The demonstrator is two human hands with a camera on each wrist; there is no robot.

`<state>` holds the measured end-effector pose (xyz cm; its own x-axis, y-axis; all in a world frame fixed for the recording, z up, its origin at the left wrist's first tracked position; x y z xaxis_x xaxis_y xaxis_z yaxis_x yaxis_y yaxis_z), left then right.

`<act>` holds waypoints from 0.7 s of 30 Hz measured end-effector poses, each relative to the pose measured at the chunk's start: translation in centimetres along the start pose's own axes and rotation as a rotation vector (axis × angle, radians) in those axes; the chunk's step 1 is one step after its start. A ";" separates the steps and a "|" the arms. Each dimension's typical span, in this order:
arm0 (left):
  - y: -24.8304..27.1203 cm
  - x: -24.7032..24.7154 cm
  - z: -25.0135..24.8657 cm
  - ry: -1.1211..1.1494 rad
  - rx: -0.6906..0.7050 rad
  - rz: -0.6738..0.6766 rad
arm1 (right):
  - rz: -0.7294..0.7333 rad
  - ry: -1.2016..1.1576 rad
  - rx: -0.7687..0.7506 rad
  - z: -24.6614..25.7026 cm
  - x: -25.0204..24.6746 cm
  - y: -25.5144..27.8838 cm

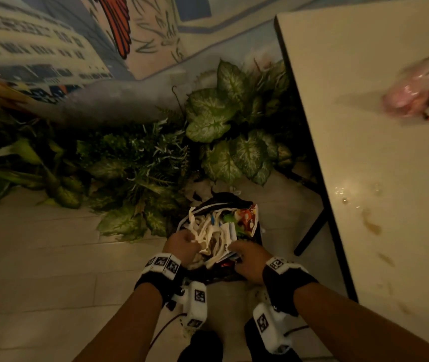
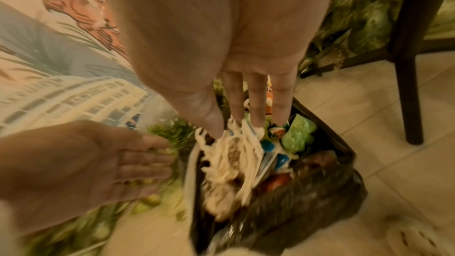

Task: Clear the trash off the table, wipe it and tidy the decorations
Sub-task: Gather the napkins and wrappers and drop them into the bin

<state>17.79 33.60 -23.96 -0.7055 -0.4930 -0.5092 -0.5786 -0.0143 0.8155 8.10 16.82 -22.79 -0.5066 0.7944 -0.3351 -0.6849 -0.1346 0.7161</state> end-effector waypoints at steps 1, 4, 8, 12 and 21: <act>1.2 -0.2 0.0 0.016 0.014 -0.014 | 0.026 0.019 -0.022 0.4 0.3 1.3; 4.3 -0.4 -0.1 0.083 0.055 -0.020 | 0.086 0.063 -0.063 1.2 0.7 5.4; 7.4 -0.6 -2.1 0.137 0.131 -0.013 | 0.074 0.094 -0.137 2.2 -1.0 10.1; 9.7 -1.4 -5.1 0.150 0.235 -0.012 | -0.067 0.050 -0.159 3.0 -4.8 15.2; 16.7 -1.3 -14.7 0.081 0.467 0.027 | -0.468 -0.076 -0.178 -1.1 -14.3 27.8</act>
<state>15.09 21.22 -5.63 -0.6994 -0.5545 -0.4511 -0.6956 0.3829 0.6079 -4.29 1.11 1.21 -0.0893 0.8338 -0.5447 -0.9116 0.1519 0.3821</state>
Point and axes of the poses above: each hand's wrist, its own y-axis away from the middle knuckle, its own x-axis out of the palm, z = x × y, the point moved 7 cm from there along -y, towards the middle knuckle, and after that the axes turned 6 degrees about -x, right-handed, at the moved point
